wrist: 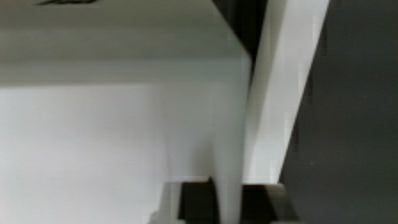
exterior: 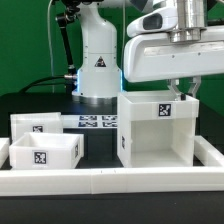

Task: Assemble drawer

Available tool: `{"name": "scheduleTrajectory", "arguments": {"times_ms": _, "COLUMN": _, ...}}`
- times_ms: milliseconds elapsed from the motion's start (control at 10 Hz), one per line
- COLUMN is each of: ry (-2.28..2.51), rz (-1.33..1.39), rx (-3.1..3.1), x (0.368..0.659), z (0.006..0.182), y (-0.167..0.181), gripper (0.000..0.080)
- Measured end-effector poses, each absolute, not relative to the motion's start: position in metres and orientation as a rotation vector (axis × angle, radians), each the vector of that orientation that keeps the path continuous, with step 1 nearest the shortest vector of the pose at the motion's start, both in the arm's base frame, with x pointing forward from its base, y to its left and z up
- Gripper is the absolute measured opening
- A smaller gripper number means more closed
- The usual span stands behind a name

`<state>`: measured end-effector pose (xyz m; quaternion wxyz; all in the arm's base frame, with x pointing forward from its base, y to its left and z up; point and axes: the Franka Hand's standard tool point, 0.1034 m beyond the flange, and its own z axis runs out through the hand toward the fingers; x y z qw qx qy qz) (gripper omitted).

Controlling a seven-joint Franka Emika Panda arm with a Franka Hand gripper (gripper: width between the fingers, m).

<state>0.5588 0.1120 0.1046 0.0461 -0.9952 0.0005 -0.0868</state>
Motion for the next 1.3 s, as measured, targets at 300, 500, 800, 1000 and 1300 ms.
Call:
{"name": "scheduleTrajectory", "arguments": {"times_ms": 300, "ry": 0.349, "rz": -0.3, "rx": -2.989, "x": 0.568, "z": 0.104, "y": 0.111, "gripper": 0.0039}}
{"name": "scheduleTrajectory", "arguments": {"times_ms": 500, "ry": 0.588, "rz": -0.299, "rx": -2.922, "x": 0.579, "z": 0.108, "y": 0.107, "gripper": 0.0039}}
{"name": "scheduleTrajectory", "arguments": {"times_ms": 800, "ry": 0.747, "rz": -0.298, "rx": -2.859, "x": 0.583, "z": 0.111, "y": 0.109, "gripper": 0.0041}}
{"name": "scheduleTrajectory", "arguments": {"times_ms": 1000, "ry": 0.892, "rz": -0.289, "rx": -2.797, "x": 0.584, "z": 0.113, "y": 0.108, "gripper": 0.0041}}
{"name": "scheduleTrajectory", "arguments": {"times_ms": 1300, "ry": 1.124, "rz": -0.285, "rx": -2.679, "x": 0.596, "z": 0.114, "y": 0.101, "gripper": 0.0042}}
